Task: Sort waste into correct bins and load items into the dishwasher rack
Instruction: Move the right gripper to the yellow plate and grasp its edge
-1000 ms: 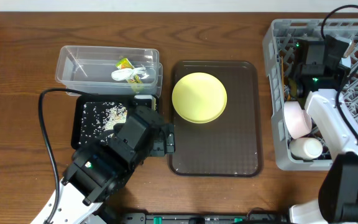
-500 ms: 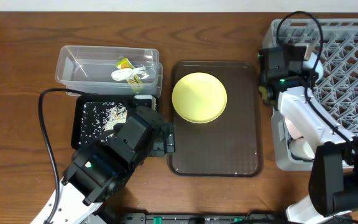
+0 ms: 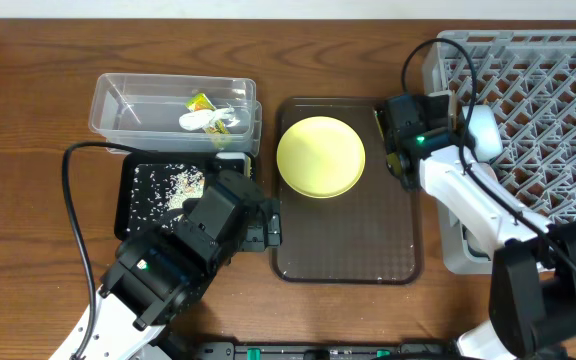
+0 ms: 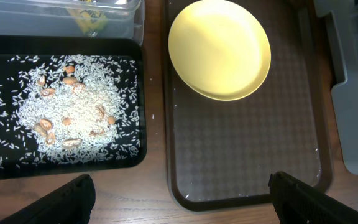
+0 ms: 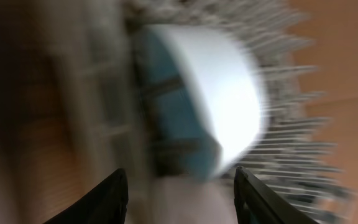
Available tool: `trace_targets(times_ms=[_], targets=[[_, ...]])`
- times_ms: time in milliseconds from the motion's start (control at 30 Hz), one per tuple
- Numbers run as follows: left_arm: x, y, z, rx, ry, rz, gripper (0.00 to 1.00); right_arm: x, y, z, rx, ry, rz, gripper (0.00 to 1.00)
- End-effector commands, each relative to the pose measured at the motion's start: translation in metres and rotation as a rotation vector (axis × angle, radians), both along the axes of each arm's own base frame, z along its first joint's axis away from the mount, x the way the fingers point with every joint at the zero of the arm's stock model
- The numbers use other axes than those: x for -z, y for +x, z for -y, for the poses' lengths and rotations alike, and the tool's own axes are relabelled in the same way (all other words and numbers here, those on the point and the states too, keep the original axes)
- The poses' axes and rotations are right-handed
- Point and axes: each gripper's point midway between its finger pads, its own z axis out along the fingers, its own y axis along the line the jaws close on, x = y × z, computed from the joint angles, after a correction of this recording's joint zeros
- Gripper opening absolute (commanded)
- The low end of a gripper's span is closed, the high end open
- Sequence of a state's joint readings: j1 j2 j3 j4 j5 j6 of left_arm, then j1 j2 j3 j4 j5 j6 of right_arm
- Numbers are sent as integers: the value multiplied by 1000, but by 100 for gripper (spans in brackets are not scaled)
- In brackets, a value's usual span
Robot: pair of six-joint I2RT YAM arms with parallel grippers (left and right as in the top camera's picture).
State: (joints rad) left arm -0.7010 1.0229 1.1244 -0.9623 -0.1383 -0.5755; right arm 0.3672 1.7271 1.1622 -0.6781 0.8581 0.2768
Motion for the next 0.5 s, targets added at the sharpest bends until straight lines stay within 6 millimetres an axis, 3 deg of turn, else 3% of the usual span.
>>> trace_targets(times_ms=[0,100,200,333,467], targets=[[-5,2,-3,-9,5,20,92,0,-4,-61,-121,374,-7,52],[-5,2,-3,-9,5,20,91,1,-20,-124,-279,680,-99,54],[-5,2,-3,-9,5,20,92,6,-40,-163,-330,875,-196,56],[-5,2,-3,-9,5,20,92,30,-58,-171,-197,913,-269,56],[-5,2,-3,-9,5,20,91,57,-54,-173,-139,892,-289,56]])
